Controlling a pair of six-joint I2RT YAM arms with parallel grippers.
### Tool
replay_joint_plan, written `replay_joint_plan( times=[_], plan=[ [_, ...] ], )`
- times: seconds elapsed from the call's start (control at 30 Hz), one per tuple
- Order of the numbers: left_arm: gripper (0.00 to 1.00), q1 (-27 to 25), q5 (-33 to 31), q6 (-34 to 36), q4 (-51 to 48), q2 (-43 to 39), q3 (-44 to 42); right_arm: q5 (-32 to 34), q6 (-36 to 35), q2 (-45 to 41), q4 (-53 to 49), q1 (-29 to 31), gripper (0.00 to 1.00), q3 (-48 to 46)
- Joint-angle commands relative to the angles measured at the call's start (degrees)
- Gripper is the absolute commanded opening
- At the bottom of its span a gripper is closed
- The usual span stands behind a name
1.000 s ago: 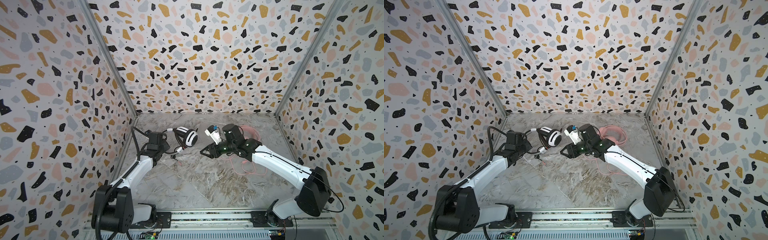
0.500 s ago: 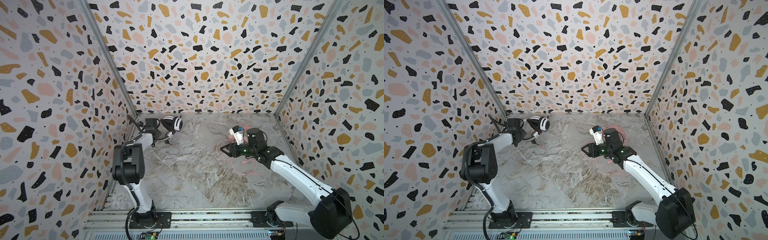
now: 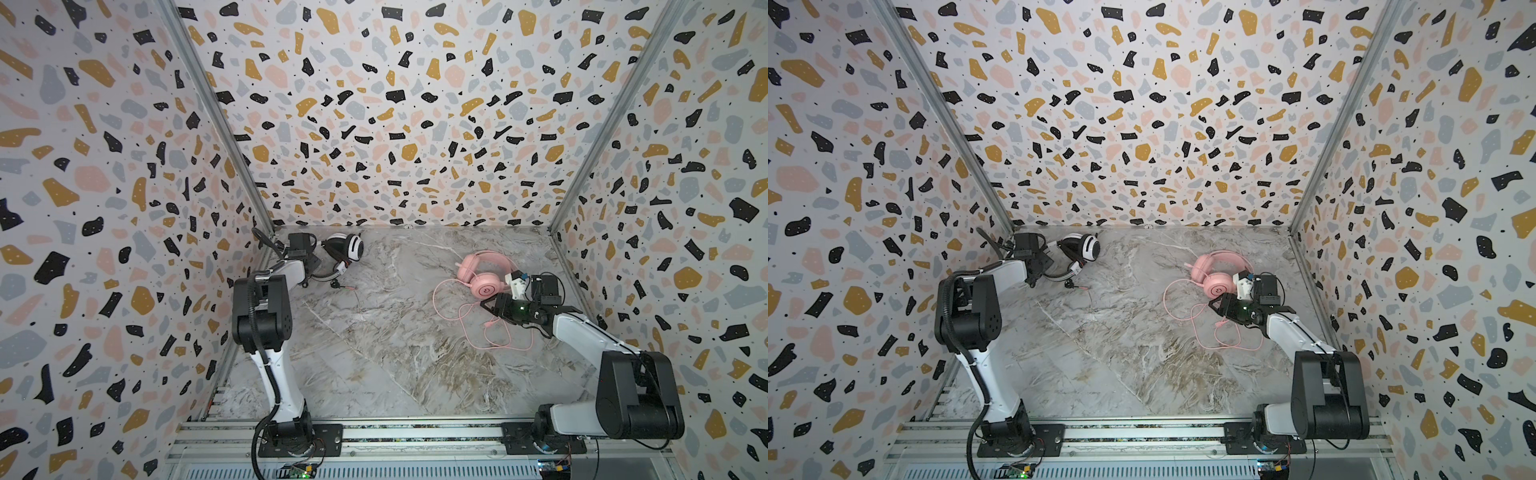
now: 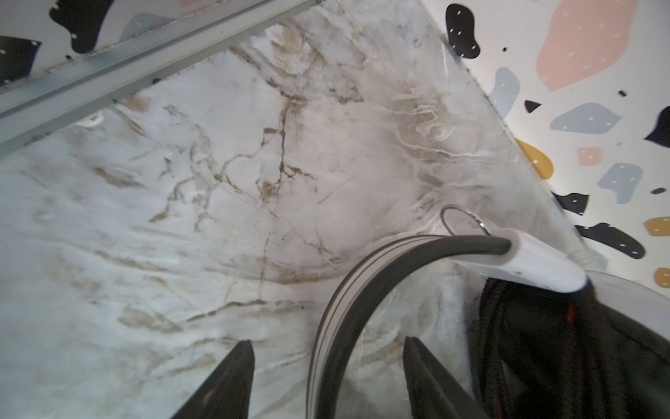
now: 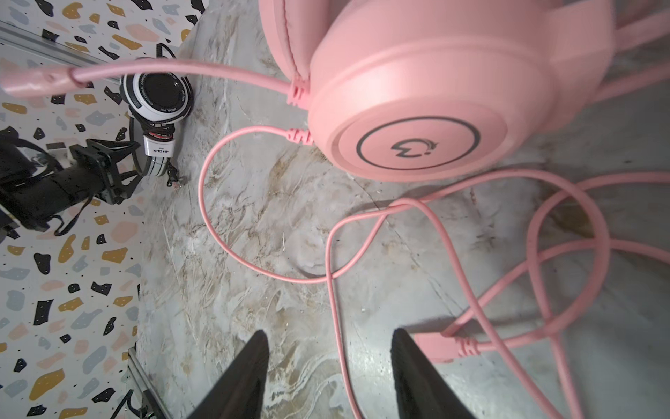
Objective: Wrap the headphones
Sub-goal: 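Release the white headset with the left gripper while right moves to the pink headset, then grasp the pink headset headband with the right gripper and lift it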
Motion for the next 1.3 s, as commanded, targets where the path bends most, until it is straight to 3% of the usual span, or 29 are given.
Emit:
replay_joint_plan(
  times=[0.0, 0.23, 0.43, 0.63, 0.83, 0.9, 1.0, 1.17, 1.27],
  plan=[
    [0.69, 0.82, -0.40, 1.86, 2.19, -6.94, -2.43, 4.13, -2.11, 1.18, 0.24, -1.97, 0.56, 4.55],
    [0.71, 1.20, 0.74, 3.70, 2.62, -23.74, -11.21, 16.41, -2.42, 10.93, -1.78, -2.93, 0.59, 15.48],
    [0.71, 1.20, 12.28, 10.80, -1.77, -35.23, -17.90, 22.79, -3.14, 23.50, -4.07, -3.38, 0.59, 26.69],
    [0.70, 1.25, 15.97, 20.32, -6.95, -41.48, -24.72, 25.58, -2.71, 31.28, -5.96, -3.16, 0.59, 33.97],
    [0.69, 1.24, 18.47, 21.49, -4.33, -46.51, -34.71, 31.49, -4.01, 32.14, -9.27, -2.35, 0.59, 35.78],
    [0.69, 1.25, 20.02, 21.46, -4.40, -47.12, -35.90, 31.35, -4.47, 32.15, -9.51, -2.68, 0.52, 36.31],
    [0.68, 1.20, 22.03, 22.34, -4.41, -47.22, -35.73, 29.91, -5.43, 33.49, -10.98, -2.06, 0.23, 38.54],
    [0.62, 1.18, 25.75, 25.83, -6.28, -45.99, -33.64, 30.86, -6.92, 33.51, -10.75, 0.49, 0.08, 38.43],
    [0.61, 1.19, 28.31, 26.54, -5.80, -47.77, -34.68, 32.92, -8.51, 28.88, -7.06, 2.93, 0.05, 34.39]
  ],
)
